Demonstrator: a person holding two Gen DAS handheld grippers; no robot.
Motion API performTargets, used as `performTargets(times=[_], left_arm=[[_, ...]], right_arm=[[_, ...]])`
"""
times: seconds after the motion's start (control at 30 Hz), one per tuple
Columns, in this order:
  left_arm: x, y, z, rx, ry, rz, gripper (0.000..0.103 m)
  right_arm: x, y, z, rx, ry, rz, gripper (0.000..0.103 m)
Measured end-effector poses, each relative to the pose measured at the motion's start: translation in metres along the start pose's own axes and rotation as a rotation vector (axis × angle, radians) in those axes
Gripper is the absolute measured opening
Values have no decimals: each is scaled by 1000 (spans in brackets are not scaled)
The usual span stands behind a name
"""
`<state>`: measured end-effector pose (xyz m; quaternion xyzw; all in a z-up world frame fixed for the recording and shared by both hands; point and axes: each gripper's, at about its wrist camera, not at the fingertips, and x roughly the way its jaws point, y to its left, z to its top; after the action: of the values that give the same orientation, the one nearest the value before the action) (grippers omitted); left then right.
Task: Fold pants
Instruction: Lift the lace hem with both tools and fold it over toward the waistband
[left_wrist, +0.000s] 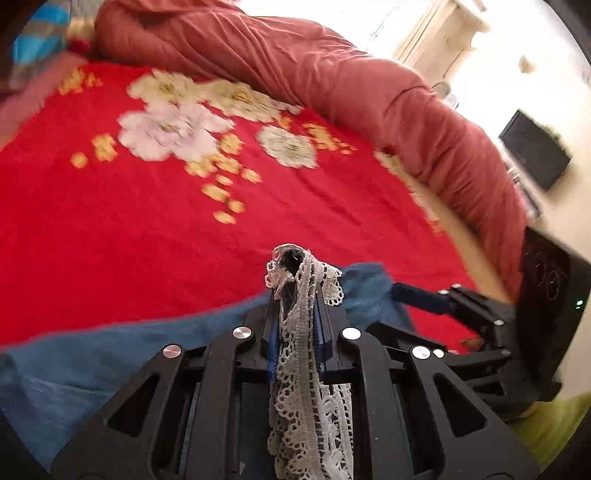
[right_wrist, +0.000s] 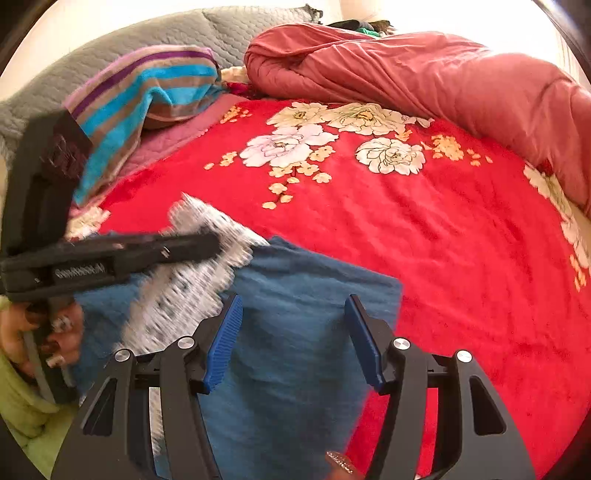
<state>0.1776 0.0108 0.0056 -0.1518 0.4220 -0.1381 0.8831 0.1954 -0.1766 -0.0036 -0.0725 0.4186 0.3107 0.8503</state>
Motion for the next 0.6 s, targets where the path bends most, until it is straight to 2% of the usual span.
performTargets(times=[0.03,0.1,0.13,0.2,0.3,0.6], left_arm=[[4,5,-1,-4,20,12,9],[15,18,-7,-49,62,-11,14],[17,21,-9,-60,74,-6,19],[21,25,-13,-76,84,-8,23],[12,29,-14,-87,76,-15,27],[-34,30,-21,-112,15,31,51]], right_arm=[[8,-1,-1,-5,25,-19,56],[22,-3,-6,-4,77,-47,56],[26,-5,-8,-2,87,-49,56],[28,-5,-11,-4,83,-51,57],[25,-5,-10,-6,79,-58,57],[-30,-6,-18,17,1,-27,61]])
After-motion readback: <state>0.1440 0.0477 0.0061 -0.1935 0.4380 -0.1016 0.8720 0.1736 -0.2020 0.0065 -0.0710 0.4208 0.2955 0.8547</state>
